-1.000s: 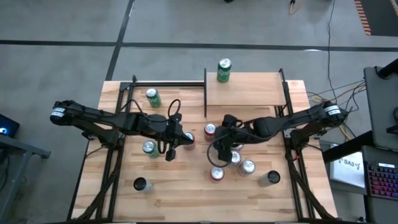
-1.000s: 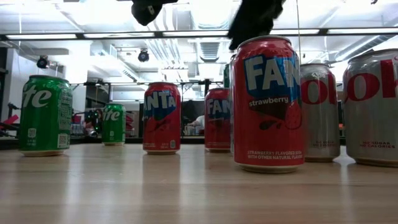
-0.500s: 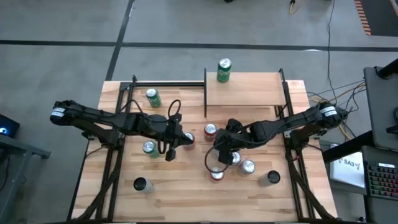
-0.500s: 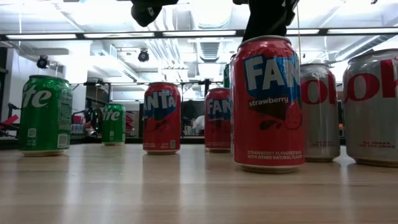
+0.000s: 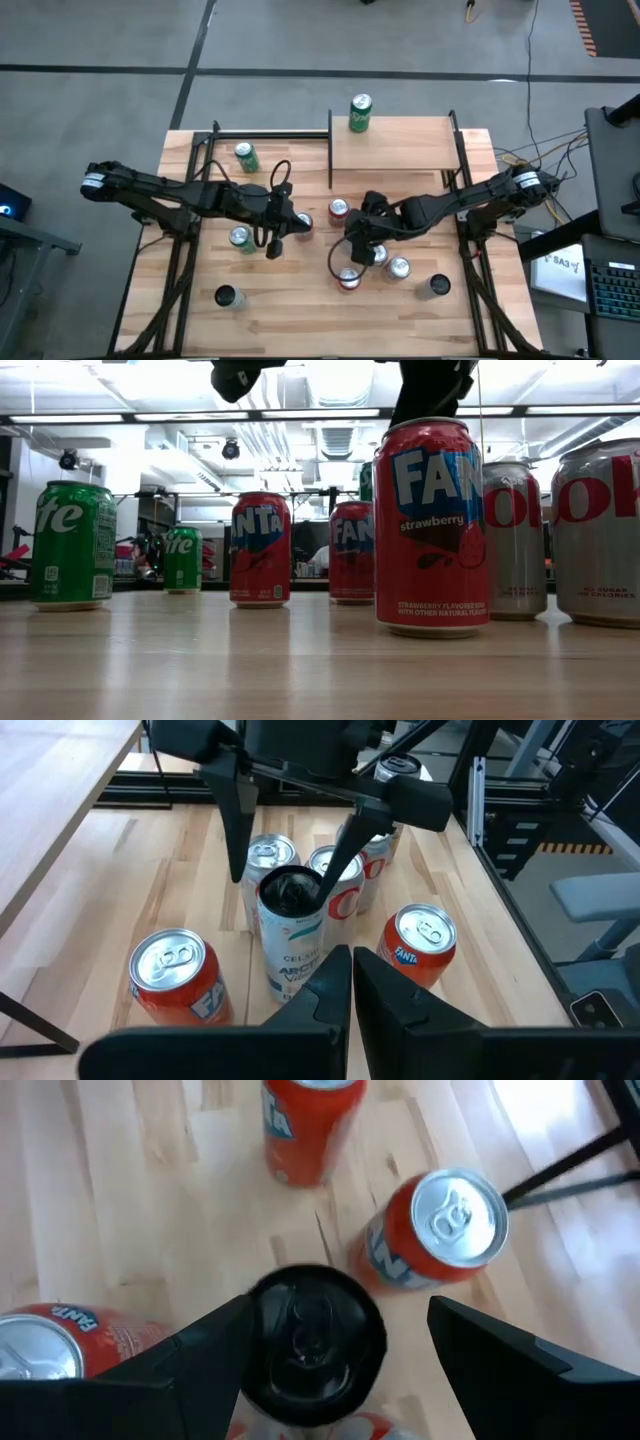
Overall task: Place canned beverage on shelf
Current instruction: Put the center white soda can on the shelf
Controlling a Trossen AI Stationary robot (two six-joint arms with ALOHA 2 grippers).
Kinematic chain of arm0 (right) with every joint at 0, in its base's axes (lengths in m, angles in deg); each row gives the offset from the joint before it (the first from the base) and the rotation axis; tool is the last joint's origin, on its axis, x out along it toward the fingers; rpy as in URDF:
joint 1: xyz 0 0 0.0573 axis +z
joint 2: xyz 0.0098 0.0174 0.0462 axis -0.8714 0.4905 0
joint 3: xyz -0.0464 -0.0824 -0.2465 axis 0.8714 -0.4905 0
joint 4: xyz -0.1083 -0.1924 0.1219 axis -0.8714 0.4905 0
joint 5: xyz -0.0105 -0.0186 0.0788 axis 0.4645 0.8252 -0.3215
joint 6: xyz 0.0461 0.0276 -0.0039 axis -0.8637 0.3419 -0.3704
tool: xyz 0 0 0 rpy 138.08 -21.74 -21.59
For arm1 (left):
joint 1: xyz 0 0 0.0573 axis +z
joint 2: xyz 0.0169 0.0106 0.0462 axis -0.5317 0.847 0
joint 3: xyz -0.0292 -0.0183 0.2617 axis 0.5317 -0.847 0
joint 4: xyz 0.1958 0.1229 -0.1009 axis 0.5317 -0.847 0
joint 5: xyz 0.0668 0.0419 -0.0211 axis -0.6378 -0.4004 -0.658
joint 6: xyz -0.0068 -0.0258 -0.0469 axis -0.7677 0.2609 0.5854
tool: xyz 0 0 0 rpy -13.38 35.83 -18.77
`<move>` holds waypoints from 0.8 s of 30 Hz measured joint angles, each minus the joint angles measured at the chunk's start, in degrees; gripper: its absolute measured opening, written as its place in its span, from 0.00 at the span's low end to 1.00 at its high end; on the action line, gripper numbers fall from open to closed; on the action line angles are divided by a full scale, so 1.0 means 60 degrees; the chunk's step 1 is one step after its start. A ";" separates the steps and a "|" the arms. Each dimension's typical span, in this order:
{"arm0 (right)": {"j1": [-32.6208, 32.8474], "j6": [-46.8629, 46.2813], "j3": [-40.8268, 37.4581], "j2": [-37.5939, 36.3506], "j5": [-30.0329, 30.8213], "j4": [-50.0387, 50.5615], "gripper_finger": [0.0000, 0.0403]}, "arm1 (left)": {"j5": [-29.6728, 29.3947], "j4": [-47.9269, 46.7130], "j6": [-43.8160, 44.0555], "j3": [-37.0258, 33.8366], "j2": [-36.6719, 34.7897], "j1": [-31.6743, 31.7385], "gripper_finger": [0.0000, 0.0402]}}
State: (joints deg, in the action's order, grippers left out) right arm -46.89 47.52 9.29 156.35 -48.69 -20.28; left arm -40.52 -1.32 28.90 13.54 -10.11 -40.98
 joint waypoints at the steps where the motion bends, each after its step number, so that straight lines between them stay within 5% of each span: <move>1: 0.0004 0.0286 0.0058 -0.0024 -0.0003 -0.0004 0.73 | 0.0000 0.0004 0.0000 0.0000 0.0000 0.0000 0.00; 7: 0.0037 0.1858 0.0114 -0.0146 -0.0051 -0.0067 0.73 | 0.0000 0.0018 -0.0003 0.0000 0.0000 0.0000 0.00; 24: -0.0171 0.0482 -0.0018 -0.0005 -0.0953 0.0383 0.87 | 0.0004 0.0000 -0.0004 0.0000 0.0000 0.0000 0.00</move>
State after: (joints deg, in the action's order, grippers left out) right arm -47.92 50.42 9.18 156.32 -54.41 -17.99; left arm -40.50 -1.32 28.88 13.54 -10.11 -40.98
